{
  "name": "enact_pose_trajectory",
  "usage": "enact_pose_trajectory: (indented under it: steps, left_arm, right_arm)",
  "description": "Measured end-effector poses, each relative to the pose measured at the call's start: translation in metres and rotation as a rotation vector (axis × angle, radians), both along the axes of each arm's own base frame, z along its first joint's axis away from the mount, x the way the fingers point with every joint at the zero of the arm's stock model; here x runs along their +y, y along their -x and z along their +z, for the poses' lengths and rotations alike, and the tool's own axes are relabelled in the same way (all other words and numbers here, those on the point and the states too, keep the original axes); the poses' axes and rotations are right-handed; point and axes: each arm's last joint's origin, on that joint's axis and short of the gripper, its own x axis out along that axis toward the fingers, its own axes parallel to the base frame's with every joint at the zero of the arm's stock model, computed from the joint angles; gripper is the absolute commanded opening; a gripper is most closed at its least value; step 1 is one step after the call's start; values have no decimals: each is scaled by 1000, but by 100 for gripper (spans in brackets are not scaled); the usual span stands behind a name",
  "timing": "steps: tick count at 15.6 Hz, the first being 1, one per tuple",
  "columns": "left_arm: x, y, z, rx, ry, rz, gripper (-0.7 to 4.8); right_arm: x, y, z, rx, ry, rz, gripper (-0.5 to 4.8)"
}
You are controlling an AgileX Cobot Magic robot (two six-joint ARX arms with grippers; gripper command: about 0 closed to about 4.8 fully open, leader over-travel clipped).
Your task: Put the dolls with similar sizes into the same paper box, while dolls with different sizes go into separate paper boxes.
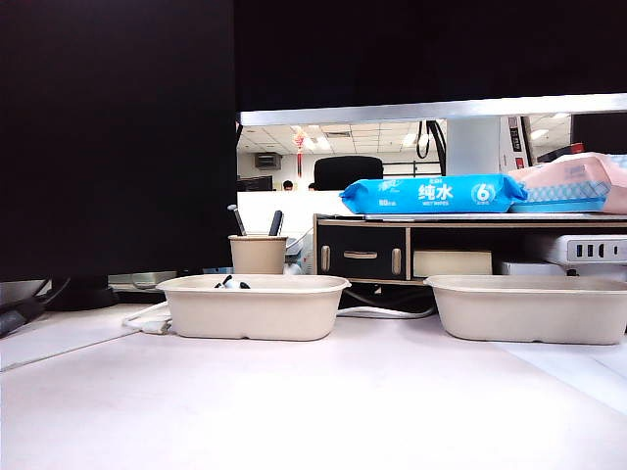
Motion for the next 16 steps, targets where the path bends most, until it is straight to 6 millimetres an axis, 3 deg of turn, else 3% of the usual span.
enact_pose_trajectory:
  steps: [1,5,9,16]
  left_arm:
    - [0,0,0,0,0,0,-5]
    - [0,0,0,0,0,0,-5]
    - [0,0,0,0,0,0,-5]
    - [0,0,0,0,0,0,-5]
  right_arm:
    - [1,4,-28,26,-6,8,-5]
    - [5,16,-108,12,-2,-8,-5]
    - [12,19,-126,-16,15,77,-5]
    - [27,20,-124,-37,157,231,-5]
